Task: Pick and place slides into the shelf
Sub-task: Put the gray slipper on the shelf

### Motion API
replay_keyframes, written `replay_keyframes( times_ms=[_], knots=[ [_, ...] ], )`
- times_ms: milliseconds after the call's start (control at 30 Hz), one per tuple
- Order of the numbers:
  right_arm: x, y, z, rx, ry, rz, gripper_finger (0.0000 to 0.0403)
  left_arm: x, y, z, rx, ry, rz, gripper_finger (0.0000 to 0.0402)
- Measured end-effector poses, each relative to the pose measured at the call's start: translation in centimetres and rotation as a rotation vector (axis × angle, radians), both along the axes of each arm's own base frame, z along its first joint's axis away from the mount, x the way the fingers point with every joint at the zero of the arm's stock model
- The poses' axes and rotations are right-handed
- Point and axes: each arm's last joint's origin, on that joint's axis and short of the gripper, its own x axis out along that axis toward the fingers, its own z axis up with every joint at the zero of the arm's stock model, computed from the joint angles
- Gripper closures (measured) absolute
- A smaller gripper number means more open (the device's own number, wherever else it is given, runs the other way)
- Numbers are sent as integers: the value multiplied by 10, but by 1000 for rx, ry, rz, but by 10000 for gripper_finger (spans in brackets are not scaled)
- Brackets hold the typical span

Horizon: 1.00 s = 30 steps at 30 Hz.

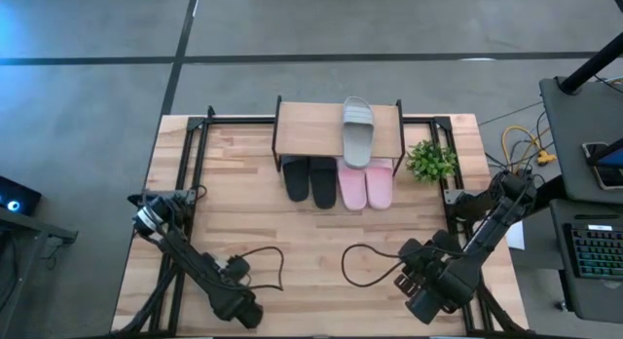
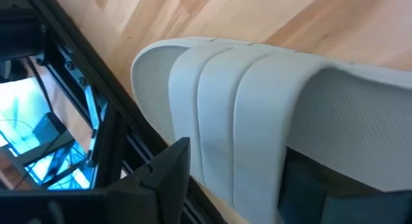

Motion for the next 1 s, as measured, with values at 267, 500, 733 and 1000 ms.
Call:
replay_keyframes(
  times_ms=[267, 500, 733, 1000],
  knots=[
    [1, 0, 0, -14, -26, -10, 207, -8, 6, -11, 26, 45, -48, 292],
    [1, -1, 0, -15, -31, -19, 207, -7, 7, -9, 48, 21, -100, 391],
    [3, -2, 1, -47, -111, -66, 207, 0, 13, 33, 172, -197, -238, 399],
    [5, -4, 1, -62, -165, -114, 207, 15, 37, 102, 373, -628, -441, 400]
  ],
)
